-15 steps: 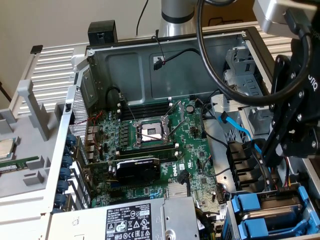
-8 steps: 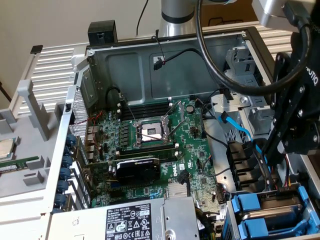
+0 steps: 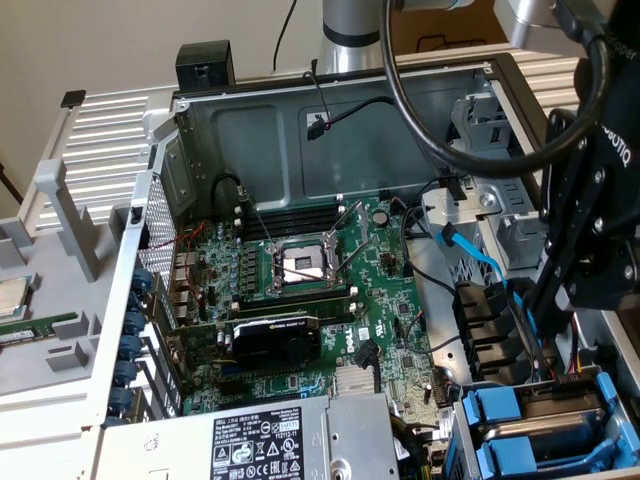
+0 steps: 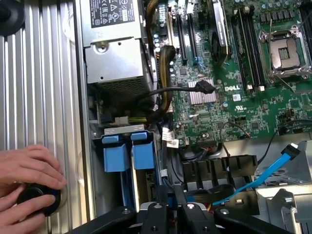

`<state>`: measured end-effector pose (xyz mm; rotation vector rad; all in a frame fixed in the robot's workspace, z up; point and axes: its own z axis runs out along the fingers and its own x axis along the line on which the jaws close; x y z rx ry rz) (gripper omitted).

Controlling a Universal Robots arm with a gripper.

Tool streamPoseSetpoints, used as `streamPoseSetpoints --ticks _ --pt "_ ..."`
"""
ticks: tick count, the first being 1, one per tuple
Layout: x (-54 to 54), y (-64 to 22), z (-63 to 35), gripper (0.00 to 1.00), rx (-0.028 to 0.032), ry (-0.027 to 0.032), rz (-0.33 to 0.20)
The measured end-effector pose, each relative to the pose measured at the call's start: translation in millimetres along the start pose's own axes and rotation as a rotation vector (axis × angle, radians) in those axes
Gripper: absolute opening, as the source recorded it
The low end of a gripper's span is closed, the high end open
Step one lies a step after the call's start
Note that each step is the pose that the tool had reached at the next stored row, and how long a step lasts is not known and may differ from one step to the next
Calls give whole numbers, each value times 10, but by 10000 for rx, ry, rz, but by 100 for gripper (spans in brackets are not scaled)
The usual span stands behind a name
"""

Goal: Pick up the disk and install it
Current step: 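Insert the second disk wire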

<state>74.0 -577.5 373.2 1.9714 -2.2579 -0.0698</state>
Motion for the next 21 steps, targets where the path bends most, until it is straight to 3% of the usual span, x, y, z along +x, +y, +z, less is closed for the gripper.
streamPoseSetpoints --ticks 6,13,21 --pt "2 10 1 16 26 26 5" --pt "17 8 2 16 17 -47 -5" --pt "61 2 5 16 16 -52 -5"
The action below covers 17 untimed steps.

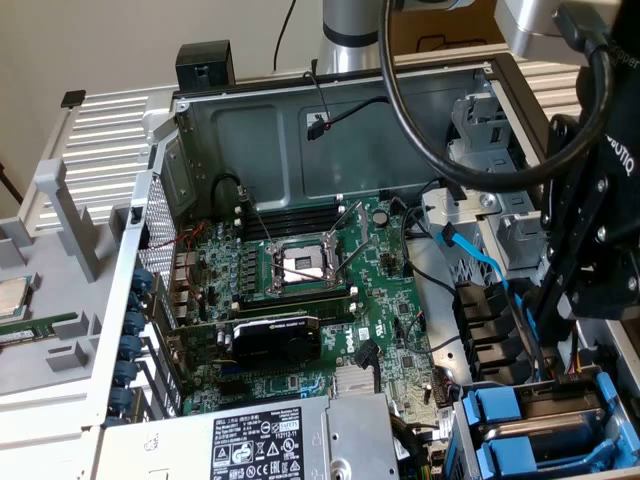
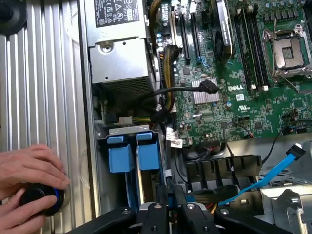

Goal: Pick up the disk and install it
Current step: 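Insert the second disk wire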

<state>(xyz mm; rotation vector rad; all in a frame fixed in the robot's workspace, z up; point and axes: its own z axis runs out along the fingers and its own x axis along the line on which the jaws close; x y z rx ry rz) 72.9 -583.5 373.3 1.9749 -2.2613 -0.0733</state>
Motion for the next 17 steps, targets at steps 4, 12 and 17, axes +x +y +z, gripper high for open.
streamPoseSetpoints --ticks 4,12,17 --pt "27 -4 0 16 0 1 0" --pt "83 -8 4 16 -12 -119 -16" --pt "93 8 1 16 29 -220 -27"
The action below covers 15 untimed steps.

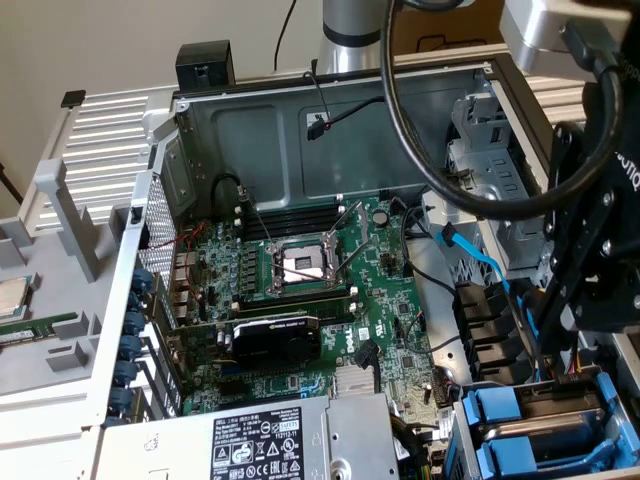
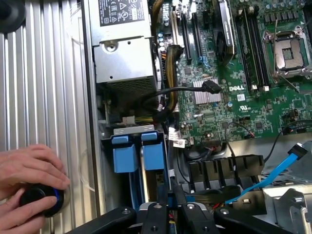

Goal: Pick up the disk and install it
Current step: 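Insert the second disk wire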

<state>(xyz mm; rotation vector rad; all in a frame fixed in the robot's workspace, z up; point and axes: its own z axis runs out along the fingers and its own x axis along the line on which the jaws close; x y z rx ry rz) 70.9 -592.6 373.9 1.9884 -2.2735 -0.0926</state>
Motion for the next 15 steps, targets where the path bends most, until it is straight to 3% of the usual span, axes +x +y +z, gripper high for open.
streamPoseSetpoints --ticks 8,13,15 --pt "35 8 -2 16 36 -24 1" --pt "69 4 -1 16 21 -132 -12" --pt "70 4 -1 16 21 -135 -12"
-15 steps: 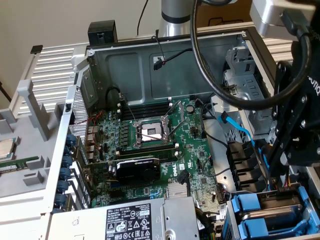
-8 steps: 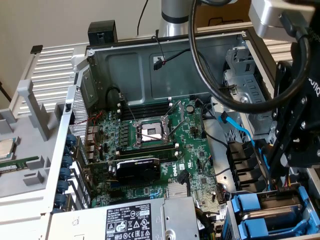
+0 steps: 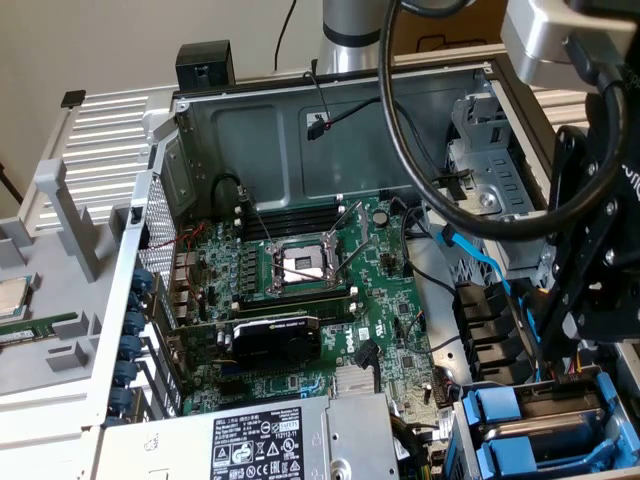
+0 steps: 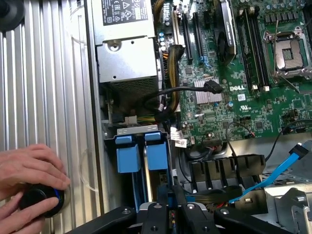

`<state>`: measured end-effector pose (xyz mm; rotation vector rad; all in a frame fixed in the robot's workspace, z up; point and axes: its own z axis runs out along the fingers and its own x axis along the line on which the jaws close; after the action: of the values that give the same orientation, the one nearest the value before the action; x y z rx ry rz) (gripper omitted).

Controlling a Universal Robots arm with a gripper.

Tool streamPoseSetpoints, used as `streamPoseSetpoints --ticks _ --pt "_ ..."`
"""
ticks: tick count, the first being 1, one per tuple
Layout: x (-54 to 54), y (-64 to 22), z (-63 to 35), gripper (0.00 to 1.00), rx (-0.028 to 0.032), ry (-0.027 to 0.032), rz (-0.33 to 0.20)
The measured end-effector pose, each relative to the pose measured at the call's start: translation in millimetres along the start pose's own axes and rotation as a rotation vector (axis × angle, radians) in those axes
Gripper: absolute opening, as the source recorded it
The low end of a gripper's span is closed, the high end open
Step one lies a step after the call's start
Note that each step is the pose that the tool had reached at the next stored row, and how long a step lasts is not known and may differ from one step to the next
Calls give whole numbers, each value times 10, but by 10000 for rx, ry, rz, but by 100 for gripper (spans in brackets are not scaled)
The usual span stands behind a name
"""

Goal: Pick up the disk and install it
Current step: 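Insert the second disk wire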

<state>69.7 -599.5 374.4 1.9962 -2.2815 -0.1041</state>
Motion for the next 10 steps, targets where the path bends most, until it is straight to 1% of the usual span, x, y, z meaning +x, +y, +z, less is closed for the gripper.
streamPoseSetpoints --ticks 10 --pt "5 -1 2 16 0 0 0"
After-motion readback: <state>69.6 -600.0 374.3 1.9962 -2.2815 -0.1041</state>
